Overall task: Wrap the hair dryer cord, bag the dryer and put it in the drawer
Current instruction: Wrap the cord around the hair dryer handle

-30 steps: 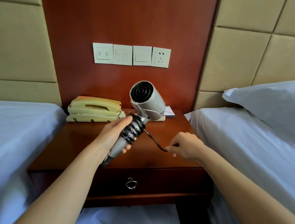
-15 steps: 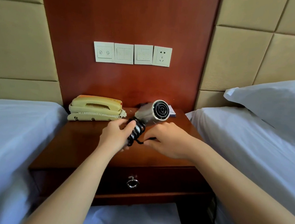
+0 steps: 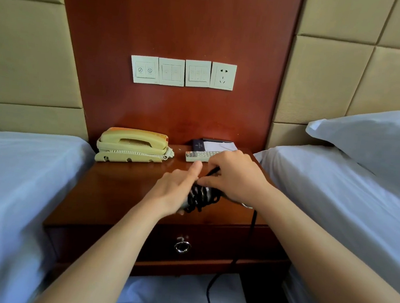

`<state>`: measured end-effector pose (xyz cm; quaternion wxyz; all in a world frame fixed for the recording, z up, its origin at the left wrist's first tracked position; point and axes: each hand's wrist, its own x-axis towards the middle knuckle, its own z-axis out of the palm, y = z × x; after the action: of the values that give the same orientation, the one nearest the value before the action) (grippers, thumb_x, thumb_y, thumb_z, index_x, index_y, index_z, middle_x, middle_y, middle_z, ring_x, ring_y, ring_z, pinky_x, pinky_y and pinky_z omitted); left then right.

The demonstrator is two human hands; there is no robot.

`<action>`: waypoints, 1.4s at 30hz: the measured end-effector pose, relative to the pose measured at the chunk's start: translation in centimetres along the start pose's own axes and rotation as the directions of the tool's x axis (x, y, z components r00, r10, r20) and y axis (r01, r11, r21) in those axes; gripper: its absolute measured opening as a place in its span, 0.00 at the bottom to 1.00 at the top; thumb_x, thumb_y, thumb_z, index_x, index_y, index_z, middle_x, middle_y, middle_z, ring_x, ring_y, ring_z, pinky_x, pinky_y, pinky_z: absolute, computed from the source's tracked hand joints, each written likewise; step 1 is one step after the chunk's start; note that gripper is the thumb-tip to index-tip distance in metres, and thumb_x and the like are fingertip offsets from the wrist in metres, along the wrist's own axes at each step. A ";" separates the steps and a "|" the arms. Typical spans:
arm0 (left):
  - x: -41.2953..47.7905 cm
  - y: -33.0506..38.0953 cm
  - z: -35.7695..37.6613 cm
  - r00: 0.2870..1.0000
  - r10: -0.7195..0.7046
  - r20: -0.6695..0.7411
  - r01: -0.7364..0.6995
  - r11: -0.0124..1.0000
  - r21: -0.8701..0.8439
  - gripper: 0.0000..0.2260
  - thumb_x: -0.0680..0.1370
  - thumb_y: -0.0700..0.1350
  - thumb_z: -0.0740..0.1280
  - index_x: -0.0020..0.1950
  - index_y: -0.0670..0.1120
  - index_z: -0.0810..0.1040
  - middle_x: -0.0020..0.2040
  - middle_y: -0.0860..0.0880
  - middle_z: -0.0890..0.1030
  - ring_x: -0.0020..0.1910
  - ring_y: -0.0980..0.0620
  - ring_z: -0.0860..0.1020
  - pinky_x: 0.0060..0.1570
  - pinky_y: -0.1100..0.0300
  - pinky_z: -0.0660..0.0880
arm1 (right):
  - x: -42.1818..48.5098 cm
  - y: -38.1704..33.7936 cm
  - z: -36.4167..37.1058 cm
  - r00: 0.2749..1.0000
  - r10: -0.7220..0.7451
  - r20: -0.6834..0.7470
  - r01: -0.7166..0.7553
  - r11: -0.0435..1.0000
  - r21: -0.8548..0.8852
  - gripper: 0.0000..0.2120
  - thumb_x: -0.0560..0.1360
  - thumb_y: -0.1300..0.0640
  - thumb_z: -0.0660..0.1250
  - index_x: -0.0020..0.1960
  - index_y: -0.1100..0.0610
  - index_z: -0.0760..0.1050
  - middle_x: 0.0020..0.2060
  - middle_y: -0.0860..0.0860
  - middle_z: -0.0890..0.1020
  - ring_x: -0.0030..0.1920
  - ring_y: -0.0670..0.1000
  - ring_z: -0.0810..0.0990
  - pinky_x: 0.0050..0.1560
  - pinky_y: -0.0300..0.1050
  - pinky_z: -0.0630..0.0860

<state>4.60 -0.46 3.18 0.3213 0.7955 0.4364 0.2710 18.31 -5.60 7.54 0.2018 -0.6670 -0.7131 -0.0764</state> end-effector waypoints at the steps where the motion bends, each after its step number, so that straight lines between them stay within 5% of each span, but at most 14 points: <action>1: -0.1 0.1 0.0 0.999 0.040 0.018 -0.041 0.998 0.043 0.33 0.69 0.73 0.43 0.43 0.51 0.77 0.35 0.50 0.77 0.36 0.47 0.79 0.41 0.52 0.77 | 0.1 0.2 -0.1 0.999 0.036 -0.001 -0.036 0.999 0.011 0.16 0.70 0.42 0.70 0.44 0.56 0.77 0.37 0.51 0.75 0.40 0.54 0.74 0.32 0.43 0.64; 6: 0.1 0.1 0.3 0.999 0.028 0.029 -0.034 0.964 0.262 0.30 0.64 0.72 0.64 0.55 0.52 0.79 0.47 0.49 0.78 0.44 0.48 0.79 0.43 0.48 0.80 | 0.5 0.8 -0.1 0.995 0.090 0.038 -0.095 0.980 0.174 0.19 0.67 0.46 0.74 0.40 0.63 0.78 0.33 0.52 0.77 0.35 0.52 0.75 0.32 0.43 0.66; 10: 0.2 0.4 0.3 0.995 0.081 -0.056 -0.058 0.942 0.332 0.19 0.74 0.63 0.62 0.49 0.49 0.80 0.36 0.51 0.76 0.33 0.50 0.75 0.31 0.57 0.71 | 0.7 1.9 -0.8 0.995 0.052 0.087 -0.073 0.961 0.265 0.17 0.70 0.50 0.72 0.35 0.64 0.76 0.29 0.54 0.73 0.32 0.49 0.68 0.30 0.42 0.63; 13: 0.2 0.4 -0.2 0.994 0.103 -0.042 -0.083 0.938 0.336 0.18 0.76 0.62 0.60 0.45 0.50 0.80 0.33 0.50 0.77 0.32 0.49 0.78 0.35 0.54 0.76 | 0.8 3.5 -2.0 0.994 0.035 0.107 -0.069 0.940 0.334 0.19 0.72 0.52 0.70 0.31 0.65 0.72 0.27 0.54 0.66 0.29 0.48 0.63 0.30 0.41 0.60; 17: 0.3 -0.3 -0.9 0.996 0.089 0.008 -0.089 0.972 0.219 0.16 0.78 0.59 0.60 0.39 0.51 0.79 0.28 0.49 0.76 0.25 0.51 0.79 0.34 0.51 0.81 | 0.5 5.7 -3.5 0.985 0.074 0.156 -0.140 0.871 0.471 0.22 0.75 0.53 0.68 0.26 0.58 0.66 0.22 0.46 0.61 0.21 0.43 0.59 0.23 0.31 0.57; 21: 0.4 -1.1 -1.3 0.998 0.054 0.019 -0.057 0.988 0.143 0.19 0.79 0.55 0.59 0.33 0.47 0.73 0.24 0.47 0.73 0.22 0.51 0.79 0.24 0.59 0.71 | 0.2 8.3 -2.6 0.968 0.149 0.204 -0.242 0.772 0.587 0.20 0.77 0.50 0.64 0.29 0.56 0.67 0.21 0.45 0.61 0.21 0.43 0.57 0.23 0.34 0.55; 27: 0.4 -0.5 -1.1 0.995 0.041 0.089 -0.035 0.997 -0.065 0.19 0.81 0.49 0.58 0.31 0.44 0.68 0.19 0.48 0.75 0.19 0.50 0.75 0.20 0.62 0.68 | 0.4 10.6 0.1 0.964 0.250 0.095 -0.243 0.671 0.701 0.22 0.78 0.51 0.62 0.25 0.52 0.70 0.23 0.48 0.61 0.20 0.43 0.57 0.22 0.34 0.55; 33: 0.7 -0.5 -1.0 0.988 0.047 0.148 0.003 0.949 -0.316 0.19 0.82 0.47 0.56 0.35 0.39 0.73 0.23 0.43 0.77 0.19 0.47 0.75 0.21 0.60 0.68 | 0.2 11.0 2.8 0.951 0.284 0.121 -0.302 0.769 0.563 0.14 0.74 0.69 0.62 0.30 0.62 0.73 0.26 0.53 0.69 0.25 0.40 0.65 0.28 0.35 0.61; 36: 0.5 -0.3 -1.1 0.996 0.035 0.079 0.004 0.894 -0.447 0.20 0.82 0.44 0.55 0.34 0.37 0.75 0.23 0.40 0.75 0.18 0.47 0.73 0.19 0.62 0.69 | -0.1 10.5 3.6 0.964 0.208 0.166 -0.265 0.816 0.514 0.13 0.75 0.60 0.66 0.33 0.62 0.78 0.29 0.57 0.70 0.31 0.51 0.65 0.33 0.44 0.62; 39: 0.7 -0.1 -1.3 1.000 -0.026 -0.002 0.020 0.823 -0.568 0.21 0.82 0.43 0.53 0.31 0.37 0.73 0.20 0.41 0.73 0.17 0.47 0.71 0.20 0.62 0.67 | -0.3 9.3 3.7 0.963 0.101 0.249 -0.204 0.878 0.433 0.16 0.77 0.50 0.64 0.35 0.55 0.81 0.27 0.54 0.71 0.29 0.51 0.66 0.34 0.47 0.64; 42: 0.9 -0.6 -1.6 0.983 -0.161 -0.086 0.066 0.752 -0.656 0.20 0.81 0.43 0.53 0.33 0.36 0.72 0.22 0.41 0.73 0.17 0.47 0.70 0.19 0.63 0.66 | -0.3 7.8 2.8 0.931 0.005 0.365 -0.148 0.919 0.366 0.15 0.77 0.49 0.63 0.35 0.50 0.81 0.37 0.49 0.82 0.41 0.50 0.78 0.50 0.48 0.73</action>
<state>3.60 1.01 3.86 0.5624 0.5859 0.3838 0.4395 25.50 -4.04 3.59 0.1997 -0.6444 -0.7116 0.1963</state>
